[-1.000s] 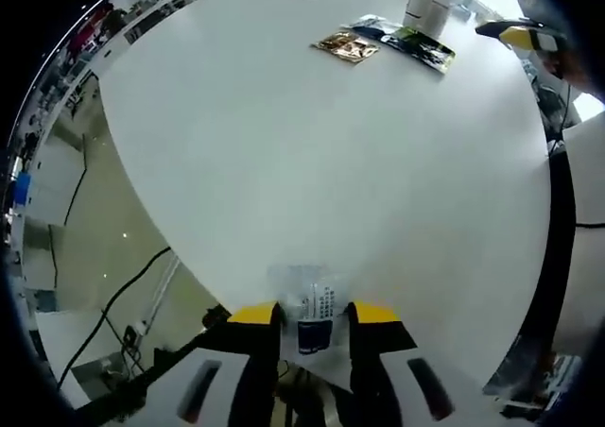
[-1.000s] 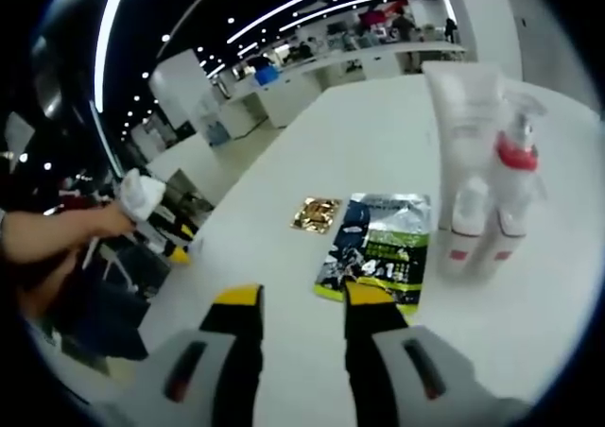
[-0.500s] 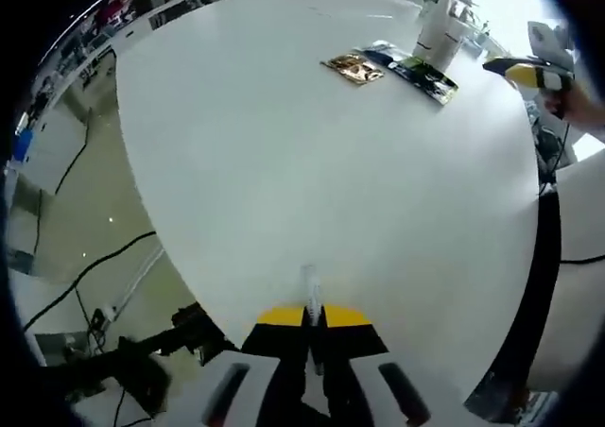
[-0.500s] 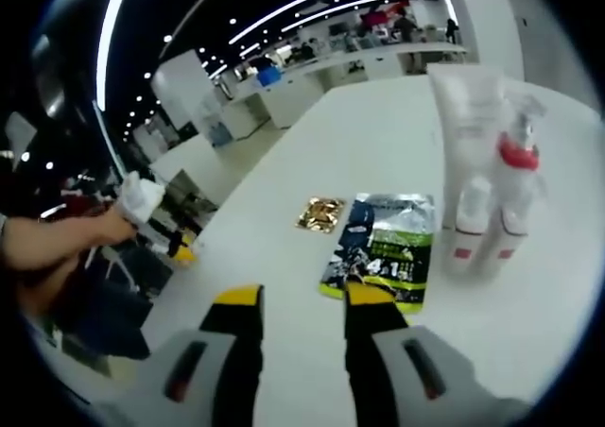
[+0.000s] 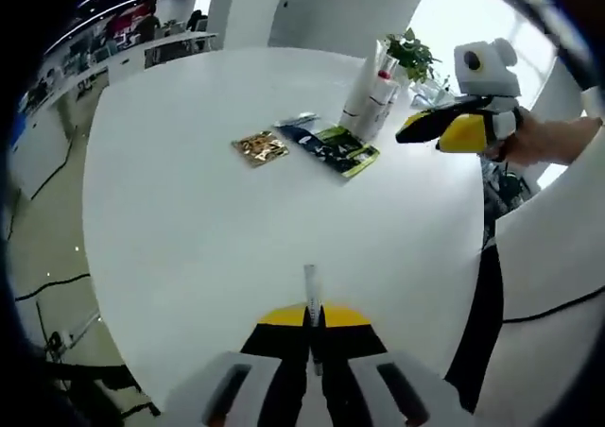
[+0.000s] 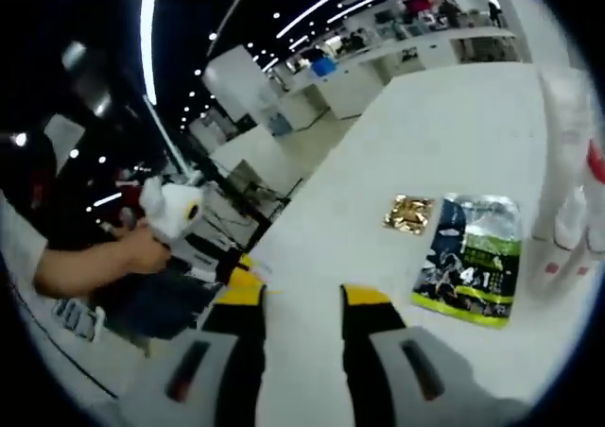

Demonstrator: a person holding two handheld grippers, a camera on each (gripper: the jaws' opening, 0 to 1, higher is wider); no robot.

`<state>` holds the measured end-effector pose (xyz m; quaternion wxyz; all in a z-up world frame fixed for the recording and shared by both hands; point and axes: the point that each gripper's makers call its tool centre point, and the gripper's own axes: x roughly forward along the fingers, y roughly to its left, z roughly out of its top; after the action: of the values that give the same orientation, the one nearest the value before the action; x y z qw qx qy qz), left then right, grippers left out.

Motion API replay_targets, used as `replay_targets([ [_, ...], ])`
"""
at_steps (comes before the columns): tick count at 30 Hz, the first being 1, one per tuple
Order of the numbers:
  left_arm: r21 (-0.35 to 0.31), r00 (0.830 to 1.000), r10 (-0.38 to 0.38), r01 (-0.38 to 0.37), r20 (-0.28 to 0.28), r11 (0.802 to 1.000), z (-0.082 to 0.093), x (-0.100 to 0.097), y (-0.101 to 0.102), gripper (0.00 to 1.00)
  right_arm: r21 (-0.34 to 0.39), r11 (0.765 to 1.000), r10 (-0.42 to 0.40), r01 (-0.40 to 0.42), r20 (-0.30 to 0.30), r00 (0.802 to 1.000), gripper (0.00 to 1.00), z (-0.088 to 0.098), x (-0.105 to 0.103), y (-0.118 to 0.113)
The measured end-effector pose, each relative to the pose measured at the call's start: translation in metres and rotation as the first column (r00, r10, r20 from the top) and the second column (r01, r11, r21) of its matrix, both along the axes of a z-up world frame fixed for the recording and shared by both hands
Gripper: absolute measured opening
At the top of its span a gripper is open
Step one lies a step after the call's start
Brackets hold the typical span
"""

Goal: Arrange the skincare products in the storage area until every visible bottle or jar stands upright without overlapping.

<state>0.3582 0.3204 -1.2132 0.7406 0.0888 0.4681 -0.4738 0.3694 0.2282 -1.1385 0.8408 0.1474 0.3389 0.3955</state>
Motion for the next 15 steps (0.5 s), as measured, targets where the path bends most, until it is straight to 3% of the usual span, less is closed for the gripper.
replay_targets([
  [1,-0.033,1.0,-0.01,0.01,0.01,0.999,0.009,-0.005,-0.01,0.03,0.005,0.998,0.067,-0.067,0.031,0.997,0.29,0.007,-0.007,0.014],
  [4,-0.068,0.999,-0.019,0.021,0.031,0.997,0.022,-0.013,-0.022,0.03,-0.007,0.987,0.163,-0.163,0.078,0.984,0.26,0.014,-0.017,0.029],
  [9,-0.101,0.997,-0.052,0.059,0.065,0.993,0.039,-0.025,-0.037,0.03,-0.036,0.952,0.308,-0.305,0.134,0.942,0.23,0.022,-0.036,0.047],
  [15,-0.118,0.993,-0.078,0.089,0.09,0.989,0.051,-0.034,-0.046,0.03,-0.09,0.936,0.349,-0.339,0.142,0.926,0.21,0.016,-0.041,0.048],
])
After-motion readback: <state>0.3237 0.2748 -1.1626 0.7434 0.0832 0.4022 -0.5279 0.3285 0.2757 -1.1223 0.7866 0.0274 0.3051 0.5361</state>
